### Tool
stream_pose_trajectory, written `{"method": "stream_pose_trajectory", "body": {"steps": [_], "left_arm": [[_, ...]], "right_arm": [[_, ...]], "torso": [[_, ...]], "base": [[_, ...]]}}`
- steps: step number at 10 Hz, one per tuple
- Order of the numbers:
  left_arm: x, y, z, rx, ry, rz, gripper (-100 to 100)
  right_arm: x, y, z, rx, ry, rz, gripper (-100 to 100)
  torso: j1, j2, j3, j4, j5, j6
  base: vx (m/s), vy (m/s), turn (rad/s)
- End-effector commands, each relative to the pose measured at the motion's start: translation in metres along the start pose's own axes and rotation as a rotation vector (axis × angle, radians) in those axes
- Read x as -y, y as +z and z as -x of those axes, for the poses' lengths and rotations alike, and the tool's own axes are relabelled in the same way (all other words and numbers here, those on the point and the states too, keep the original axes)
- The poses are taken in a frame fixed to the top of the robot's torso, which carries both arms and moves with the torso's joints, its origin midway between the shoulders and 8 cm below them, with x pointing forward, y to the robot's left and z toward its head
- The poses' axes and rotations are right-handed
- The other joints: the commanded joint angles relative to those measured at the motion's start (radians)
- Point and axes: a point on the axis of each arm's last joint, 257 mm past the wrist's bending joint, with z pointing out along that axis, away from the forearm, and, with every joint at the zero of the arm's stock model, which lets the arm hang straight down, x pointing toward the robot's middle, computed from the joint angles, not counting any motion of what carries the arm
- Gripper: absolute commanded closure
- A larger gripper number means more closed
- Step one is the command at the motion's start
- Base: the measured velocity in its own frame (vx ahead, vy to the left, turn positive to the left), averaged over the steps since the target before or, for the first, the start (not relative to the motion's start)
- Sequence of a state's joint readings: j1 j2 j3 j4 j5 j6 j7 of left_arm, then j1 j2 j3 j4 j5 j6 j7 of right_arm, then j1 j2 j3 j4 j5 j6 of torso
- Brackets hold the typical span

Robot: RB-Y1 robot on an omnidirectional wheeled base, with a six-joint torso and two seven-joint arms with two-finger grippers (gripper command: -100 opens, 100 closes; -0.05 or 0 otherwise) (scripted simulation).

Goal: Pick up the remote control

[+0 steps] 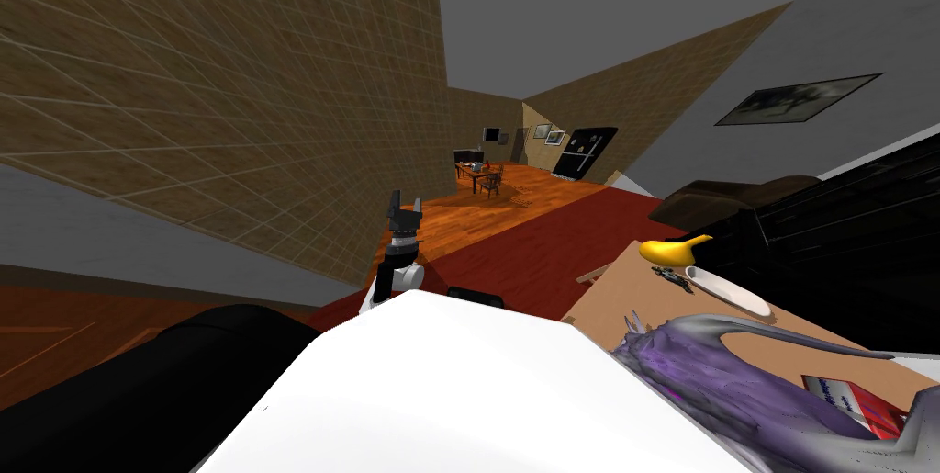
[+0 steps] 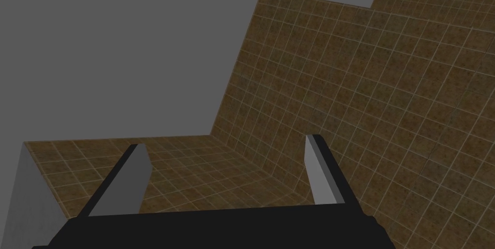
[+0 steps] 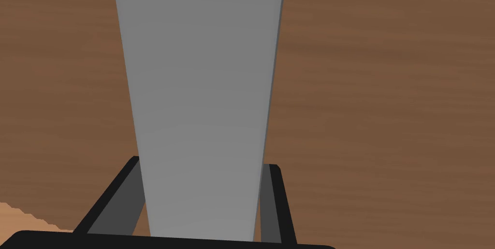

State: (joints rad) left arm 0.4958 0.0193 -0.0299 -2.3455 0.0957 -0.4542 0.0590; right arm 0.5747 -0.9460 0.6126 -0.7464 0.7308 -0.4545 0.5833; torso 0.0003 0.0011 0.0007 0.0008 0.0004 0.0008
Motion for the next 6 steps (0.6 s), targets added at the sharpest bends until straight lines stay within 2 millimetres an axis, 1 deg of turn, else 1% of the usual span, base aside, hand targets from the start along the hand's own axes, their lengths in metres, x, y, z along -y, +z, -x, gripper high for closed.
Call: {"method": "stream_pose_trajectory", "body": {"steps": [1, 2, 3, 4, 6], "left_arm": [[0.0, 0.0, 0.0, 0.0, 0.0, 0.0, 0], [0.0, 0.0, 0.0, 0.0, 0.0, 0.0, 0], [0.0, 0.0, 0.0, 0.0, 0.0, 0.0, 0], [0.0, 0.0, 0.0, 0.0, 0.0, 0.0, 0], [0.0, 0.0, 0.0, 0.0, 0.0, 0.0, 0]], "right_arm": [[0.0, 0.0, 0.0, 0.0, 0.0, 0.0, 100], [0.0, 0.0, 0.0, 0.0, 0.0, 0.0, 100], [0.0, 0.0, 0.0, 0.0, 0.0, 0.0, 0], [0.007, -0.004, -0.006, -0.004, -0.007, -0.001, 100], [0.014, -0.009, -0.014, -0.006, -0.014, 0.0, 100]], "torso": [[0.0, 0.0, 0.0, 0.0, 0.0, 0.0], [0.0, 0.0, 0.0, 0.0, 0.0, 0.0], [0.0, 0.0, 0.0, 0.0, 0.0, 0.0], [0.0, 0.0, 0.0, 0.0, 0.0, 0.0], [0.002, -0.002, -0.001, -0.001, 0.001, 0.0]], "base": [[0.0, 0.0, 0.0], [0.0, 0.0, 0.0], [0.0, 0.0, 0.0], [0.02, 0.025, -0.043], [0.042, 0.05, -0.05]]}}
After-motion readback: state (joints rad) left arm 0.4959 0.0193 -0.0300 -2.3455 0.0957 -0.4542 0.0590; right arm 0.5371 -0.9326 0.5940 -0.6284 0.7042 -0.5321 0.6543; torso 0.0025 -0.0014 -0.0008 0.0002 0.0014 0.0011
